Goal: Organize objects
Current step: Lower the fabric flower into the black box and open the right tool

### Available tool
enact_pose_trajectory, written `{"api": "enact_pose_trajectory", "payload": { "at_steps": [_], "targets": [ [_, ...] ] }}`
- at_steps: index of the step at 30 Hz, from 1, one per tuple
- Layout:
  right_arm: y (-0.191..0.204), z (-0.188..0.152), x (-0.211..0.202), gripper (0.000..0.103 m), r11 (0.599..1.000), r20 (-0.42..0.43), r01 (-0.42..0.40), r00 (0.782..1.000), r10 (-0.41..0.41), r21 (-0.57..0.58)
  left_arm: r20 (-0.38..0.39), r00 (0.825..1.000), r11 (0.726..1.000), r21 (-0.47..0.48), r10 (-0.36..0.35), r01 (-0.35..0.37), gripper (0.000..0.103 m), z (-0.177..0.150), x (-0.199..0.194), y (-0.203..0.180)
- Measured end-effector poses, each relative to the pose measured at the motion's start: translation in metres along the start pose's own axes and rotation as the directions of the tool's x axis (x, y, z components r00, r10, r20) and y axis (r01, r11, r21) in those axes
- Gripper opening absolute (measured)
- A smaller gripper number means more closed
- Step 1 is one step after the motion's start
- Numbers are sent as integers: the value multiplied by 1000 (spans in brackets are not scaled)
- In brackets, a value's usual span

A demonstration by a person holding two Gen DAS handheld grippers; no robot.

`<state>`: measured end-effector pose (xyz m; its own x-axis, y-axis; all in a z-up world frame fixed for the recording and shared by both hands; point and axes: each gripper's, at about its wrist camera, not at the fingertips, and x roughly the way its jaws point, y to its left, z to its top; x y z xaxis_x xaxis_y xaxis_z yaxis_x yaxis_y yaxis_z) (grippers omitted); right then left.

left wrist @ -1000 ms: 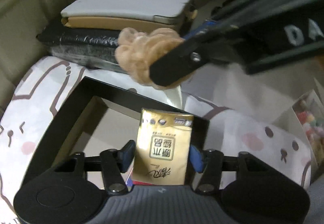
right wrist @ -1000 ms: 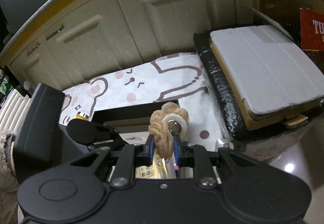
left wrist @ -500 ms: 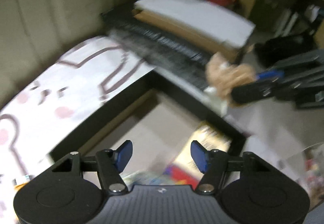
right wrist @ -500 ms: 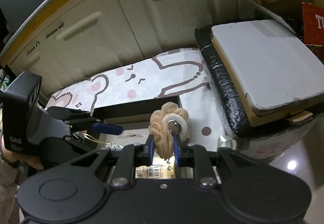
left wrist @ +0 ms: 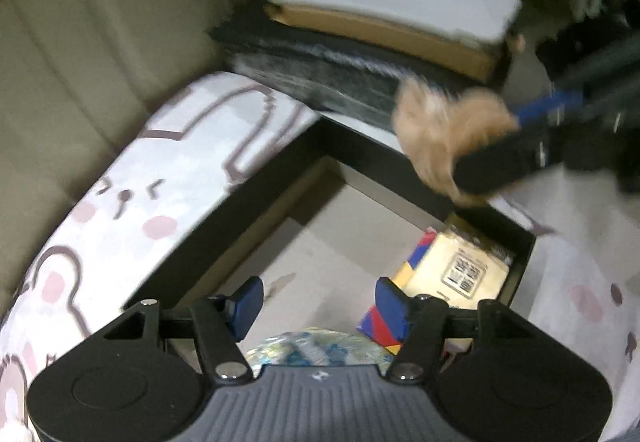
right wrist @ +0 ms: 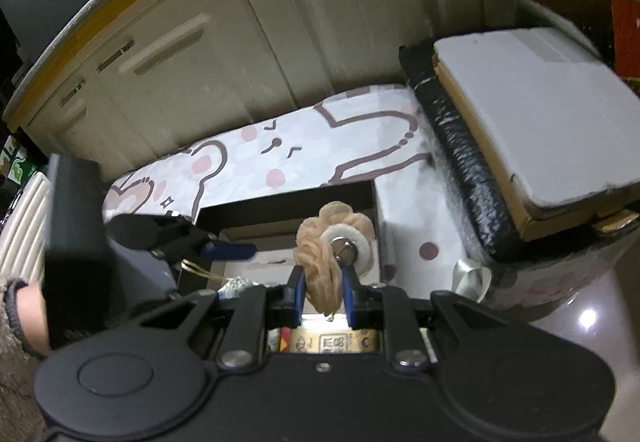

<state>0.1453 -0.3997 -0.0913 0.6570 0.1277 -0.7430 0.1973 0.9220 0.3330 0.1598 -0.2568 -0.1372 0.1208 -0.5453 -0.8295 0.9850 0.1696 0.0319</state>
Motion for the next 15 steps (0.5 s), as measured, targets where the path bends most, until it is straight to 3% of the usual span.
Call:
{"api": "enact_pose_trajectory", "payload": {
  "at_steps": [3, 9, 14, 15],
  "targets": [
    [5, -2, 6, 20, 999, -27, -32, 999, 32, 10, 51, 998, 997, -79, 23, -19, 63, -6, -24, 18],
    [31, -7, 26, 20, 990, -115, -143, 983, 143, 9, 48, 980, 957, -229, 195, -179, 67, -25, -64, 54],
    [66, -16, 51, 21, 978, -206, -206, 959, 193, -44, 69, 976, 904, -395, 209, -166, 69, -43, -91, 79],
    [71, -17, 55, 25, 972, -220, -229, 952, 214, -46, 78, 975, 893, -421, 208, -157, 70, -47, -96, 81]
  ]
}}
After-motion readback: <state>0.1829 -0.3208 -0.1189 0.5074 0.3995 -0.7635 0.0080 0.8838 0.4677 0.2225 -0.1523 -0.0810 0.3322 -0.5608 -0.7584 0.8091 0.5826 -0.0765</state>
